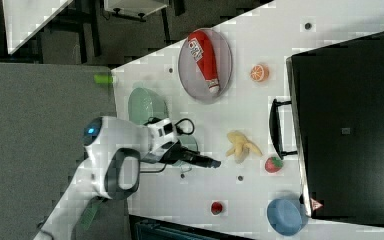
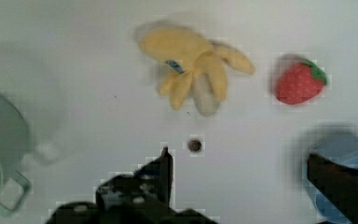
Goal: Pick Banana and place it in mug.
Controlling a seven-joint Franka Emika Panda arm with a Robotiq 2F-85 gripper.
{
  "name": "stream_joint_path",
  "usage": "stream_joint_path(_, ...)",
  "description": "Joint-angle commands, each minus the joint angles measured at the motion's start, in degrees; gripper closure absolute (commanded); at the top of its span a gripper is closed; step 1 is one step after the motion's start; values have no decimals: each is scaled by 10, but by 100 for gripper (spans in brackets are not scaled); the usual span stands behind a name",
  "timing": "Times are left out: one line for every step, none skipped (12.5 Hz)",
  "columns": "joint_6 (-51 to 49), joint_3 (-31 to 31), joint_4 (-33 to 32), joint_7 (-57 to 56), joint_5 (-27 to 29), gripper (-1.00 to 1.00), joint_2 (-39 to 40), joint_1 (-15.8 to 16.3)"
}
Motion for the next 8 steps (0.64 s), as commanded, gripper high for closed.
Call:
stream_joint_path(95,-3,-10,-151,-10,-100,0,13)
stream_joint_path(132,-4,-21,-176,-10,-100,15,12)
stream_joint_path(165,-4,-31,-198,-10,-100,30,12)
stream_joint_path(193,-4,-39,-227,-10,-100,46,12)
stream_joint_path(218,-4,-46,-262,-10,-100,63,12)
stream_joint_path(240,-4,-50,-294,-10,-100,81,12)
stream_joint_path(261,-5,-51,-311,-10,-100,100,12)
stream_joint_path(280,-8,-53,-314,-10,-100,118,12)
